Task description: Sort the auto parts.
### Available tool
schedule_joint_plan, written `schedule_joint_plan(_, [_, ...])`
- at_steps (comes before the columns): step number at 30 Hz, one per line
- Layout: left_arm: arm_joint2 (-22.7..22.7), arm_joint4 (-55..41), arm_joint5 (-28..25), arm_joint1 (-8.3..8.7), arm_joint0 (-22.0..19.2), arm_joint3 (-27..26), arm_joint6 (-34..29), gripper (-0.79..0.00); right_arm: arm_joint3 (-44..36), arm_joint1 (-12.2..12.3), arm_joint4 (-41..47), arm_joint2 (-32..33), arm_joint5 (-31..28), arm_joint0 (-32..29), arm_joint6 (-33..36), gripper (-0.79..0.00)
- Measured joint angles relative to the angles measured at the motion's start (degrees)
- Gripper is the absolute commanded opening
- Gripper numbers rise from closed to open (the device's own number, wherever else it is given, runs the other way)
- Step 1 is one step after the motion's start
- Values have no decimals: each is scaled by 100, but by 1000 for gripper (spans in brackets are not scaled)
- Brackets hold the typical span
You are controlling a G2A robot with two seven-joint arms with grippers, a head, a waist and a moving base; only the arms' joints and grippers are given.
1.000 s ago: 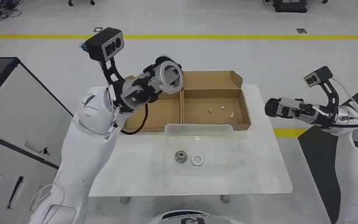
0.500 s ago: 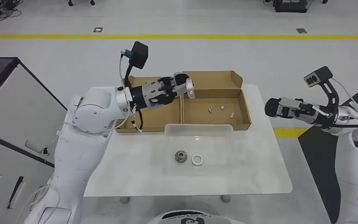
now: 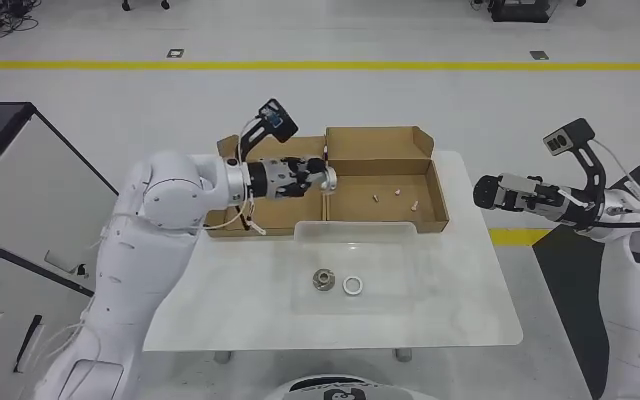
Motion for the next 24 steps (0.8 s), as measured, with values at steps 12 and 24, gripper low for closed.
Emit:
schedule_joint_plan(12, [1074,687,-207,-98,-1162,1377,-659,-785,0,0,0,0,0,0,0,0])
schedule_joint_plan(24, [2449,1252,-345,-485,-2203,3328,-237,-785,0,0,0,0,0,0,0,0])
